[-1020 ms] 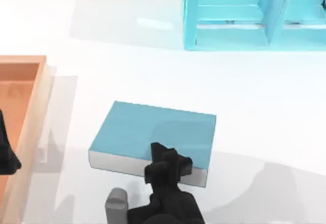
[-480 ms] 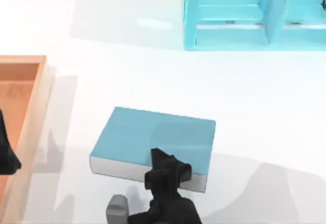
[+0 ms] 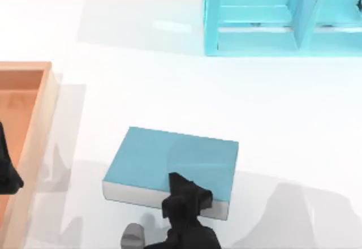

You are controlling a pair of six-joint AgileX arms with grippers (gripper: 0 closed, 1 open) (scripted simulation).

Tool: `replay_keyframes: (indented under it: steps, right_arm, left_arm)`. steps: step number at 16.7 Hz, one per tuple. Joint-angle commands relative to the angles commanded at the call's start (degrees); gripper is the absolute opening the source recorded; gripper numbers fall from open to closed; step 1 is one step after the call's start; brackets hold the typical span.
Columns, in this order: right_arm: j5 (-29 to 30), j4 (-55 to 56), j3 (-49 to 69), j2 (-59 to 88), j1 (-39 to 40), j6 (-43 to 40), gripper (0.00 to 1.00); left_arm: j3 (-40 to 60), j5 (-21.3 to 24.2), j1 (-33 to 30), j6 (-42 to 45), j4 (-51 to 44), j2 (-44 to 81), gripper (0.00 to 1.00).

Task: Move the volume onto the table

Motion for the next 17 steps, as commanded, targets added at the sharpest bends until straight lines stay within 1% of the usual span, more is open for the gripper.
replay_keyframes:
  steps: [13, 14, 17]
  right_arm:
    - [0.0, 0.0, 0.0, 0.0, 0.0, 0.0, 0.98]
    - [0.0, 0.0, 0.0, 0.0, 0.0, 0.0, 1.00]
    - [0.0, 0.0, 0.0, 0.0, 0.0, 0.0, 1.00]
  left_arm:
    - [0.0, 0.0, 0.0, 0.0, 0.0, 0.0, 1.00]
    - [0.0, 0.0, 0.0, 0.0, 0.0, 0.0, 1.00]
    - [0.0, 0.0, 0.0, 0.0, 0.0, 0.0, 1.00]
